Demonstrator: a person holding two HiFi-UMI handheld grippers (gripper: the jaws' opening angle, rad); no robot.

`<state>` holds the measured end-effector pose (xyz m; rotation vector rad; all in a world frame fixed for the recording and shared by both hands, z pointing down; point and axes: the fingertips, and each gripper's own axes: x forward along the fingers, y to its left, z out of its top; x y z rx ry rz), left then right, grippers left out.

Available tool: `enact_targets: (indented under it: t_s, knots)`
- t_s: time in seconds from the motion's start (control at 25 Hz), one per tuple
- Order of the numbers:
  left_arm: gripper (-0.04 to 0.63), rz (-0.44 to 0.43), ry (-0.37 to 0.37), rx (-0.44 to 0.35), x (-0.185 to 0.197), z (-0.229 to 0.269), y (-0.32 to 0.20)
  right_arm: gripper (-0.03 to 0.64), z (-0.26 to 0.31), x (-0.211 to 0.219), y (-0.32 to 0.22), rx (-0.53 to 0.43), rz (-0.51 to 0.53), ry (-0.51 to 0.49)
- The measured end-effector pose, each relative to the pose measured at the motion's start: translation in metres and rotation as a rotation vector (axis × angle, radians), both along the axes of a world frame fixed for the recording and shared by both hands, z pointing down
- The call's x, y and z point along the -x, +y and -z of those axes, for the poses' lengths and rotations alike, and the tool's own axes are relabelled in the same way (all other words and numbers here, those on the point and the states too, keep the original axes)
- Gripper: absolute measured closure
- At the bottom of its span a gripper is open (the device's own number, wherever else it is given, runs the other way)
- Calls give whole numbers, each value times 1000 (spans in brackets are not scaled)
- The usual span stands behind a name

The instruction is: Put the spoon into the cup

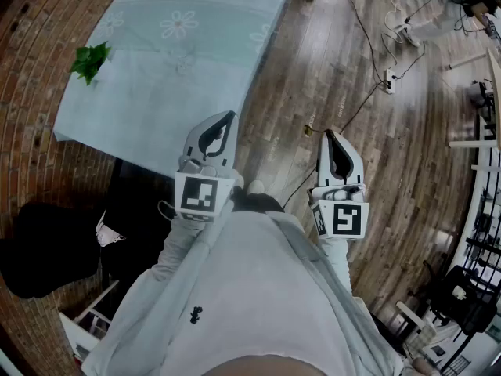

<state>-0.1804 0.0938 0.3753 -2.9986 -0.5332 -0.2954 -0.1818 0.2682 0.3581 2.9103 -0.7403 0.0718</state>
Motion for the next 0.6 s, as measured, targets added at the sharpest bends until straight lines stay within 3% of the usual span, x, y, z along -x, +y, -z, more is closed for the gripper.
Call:
enact_targets:
  t_s: [0.4, 0.6]
  knots:
    - [577, 7, 21, -40, -15, -6, 10, 598, -5, -15, 23, -18, -5, 7]
    - [577, 15, 27, -54, -43, -7, 12, 598, -9, -42, 29, -23, 0, -2]
